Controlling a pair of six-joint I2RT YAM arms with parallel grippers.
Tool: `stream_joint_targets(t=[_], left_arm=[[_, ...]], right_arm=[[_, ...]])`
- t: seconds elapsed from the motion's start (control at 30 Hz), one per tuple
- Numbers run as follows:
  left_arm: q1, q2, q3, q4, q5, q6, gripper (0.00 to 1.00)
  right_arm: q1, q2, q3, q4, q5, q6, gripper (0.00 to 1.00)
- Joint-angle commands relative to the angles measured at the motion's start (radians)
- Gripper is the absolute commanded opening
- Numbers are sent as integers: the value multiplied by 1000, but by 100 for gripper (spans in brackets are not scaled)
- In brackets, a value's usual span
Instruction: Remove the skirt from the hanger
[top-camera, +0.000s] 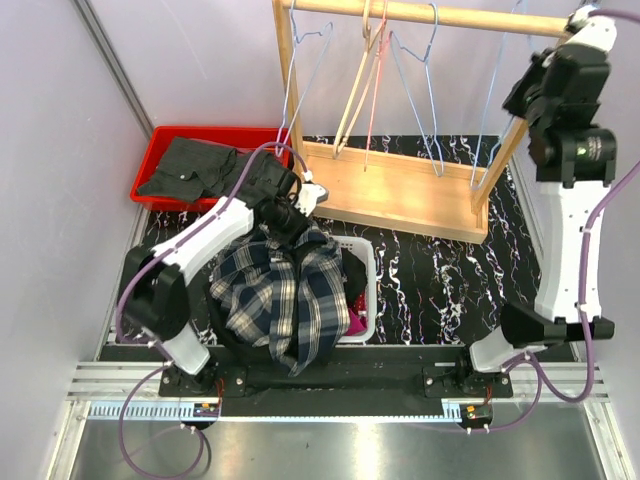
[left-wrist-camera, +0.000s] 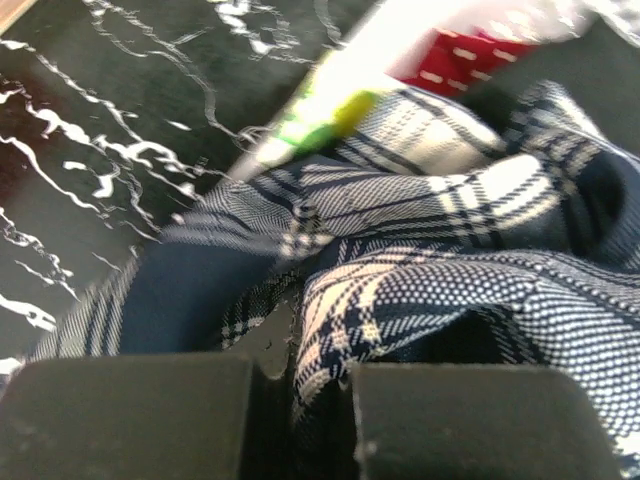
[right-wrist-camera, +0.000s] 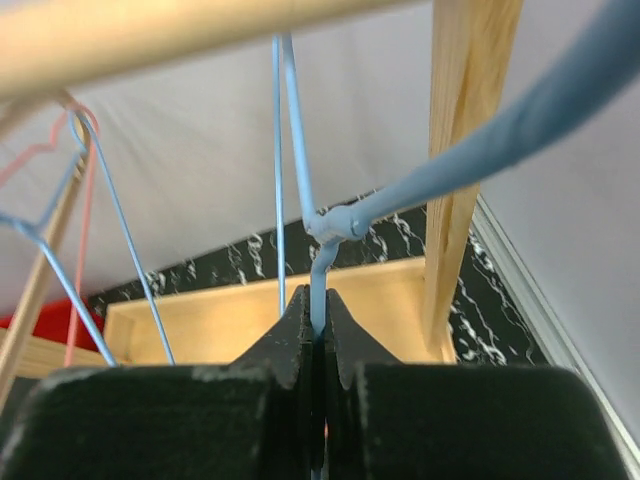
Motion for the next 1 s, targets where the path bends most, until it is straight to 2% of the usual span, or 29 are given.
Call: stream_joint_targets(t=[0.0,0.1,0.2,0.43,0.53,0.57,0.7,0.77,0.8,0.97], left_arm=[[88,143,20,68,34,15,0],[90,155,-3,87,74,20,0],[90,141,-63,152,49,30,0],[74,137,-189,262,-131,84,0],[73,108,-212,270,-165,101,18],[73,102,-212,264,-166,106,34],[73,39,-206,233,-164,106,73],[73,-16,-203,216,-164,106,84],[73,-33,-189,206,-163,103,92],[73,-142,-122,111,-163,83,99]], right_arm=[[-51,80,148,23,-202,82,0],[-52,173,272,-26,-232,97,0],[-52,235,332,-25,-261,106,0],[-52,351,427,-23,-288,105,0],[-52,359,411,-22,-292,99,0],[-51,356,400,-22,-295,97,0],[-52,318,308,-9,-289,86,0],[-52,289,258,12,-276,80,0],[-51,258,204,24,-265,76,0],[-54,204,101,57,-254,69,0]])
